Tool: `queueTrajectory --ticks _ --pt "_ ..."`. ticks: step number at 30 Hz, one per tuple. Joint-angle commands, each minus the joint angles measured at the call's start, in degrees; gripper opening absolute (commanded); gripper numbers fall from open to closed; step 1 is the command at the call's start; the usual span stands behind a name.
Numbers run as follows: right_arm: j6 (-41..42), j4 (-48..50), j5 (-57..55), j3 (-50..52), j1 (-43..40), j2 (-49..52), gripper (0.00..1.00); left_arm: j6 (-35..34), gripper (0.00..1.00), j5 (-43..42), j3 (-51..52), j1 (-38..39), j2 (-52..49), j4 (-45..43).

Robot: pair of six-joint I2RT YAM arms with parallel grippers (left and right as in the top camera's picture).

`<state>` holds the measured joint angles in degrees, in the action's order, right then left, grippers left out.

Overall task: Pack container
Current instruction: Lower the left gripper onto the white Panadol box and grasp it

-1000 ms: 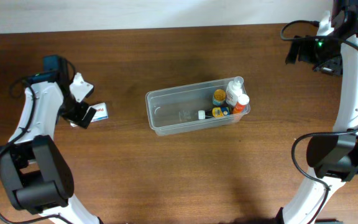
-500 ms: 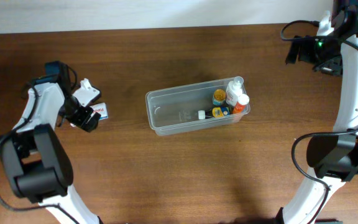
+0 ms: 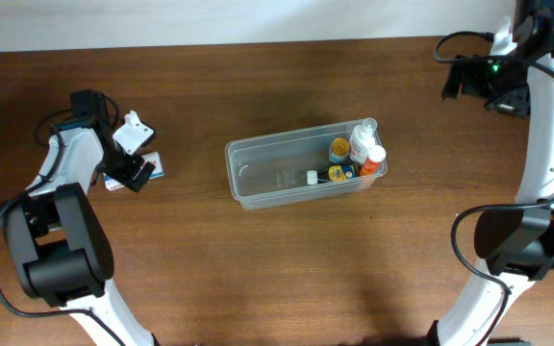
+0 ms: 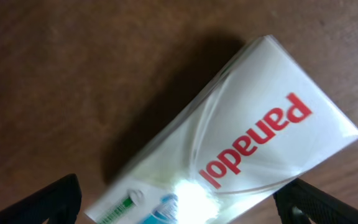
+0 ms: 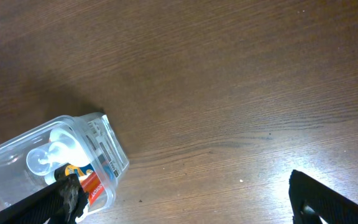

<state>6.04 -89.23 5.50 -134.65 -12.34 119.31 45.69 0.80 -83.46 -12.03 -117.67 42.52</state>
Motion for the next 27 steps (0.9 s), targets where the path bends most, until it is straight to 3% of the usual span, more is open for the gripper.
queueTrajectory --ticks 1,19,27 --pt "0.4 0.1 0.3 -1.0 -0.1 -1.6 0.98 1.2 0.99 -0.4 0.3 0.0 -1.5 -1.2" --pt "0.5 0.1 0.3 -1.0 -0.1 -1.6 0.98 1.1 1.0 -4.6 0.3 0.2 -4.1 -3.8" --pt "0.5 0.1 0.3 -1.0 -0.1 -1.6 0.98 -3.7 0.99 -6.0 0.3 0.3 -4.5 -3.0"
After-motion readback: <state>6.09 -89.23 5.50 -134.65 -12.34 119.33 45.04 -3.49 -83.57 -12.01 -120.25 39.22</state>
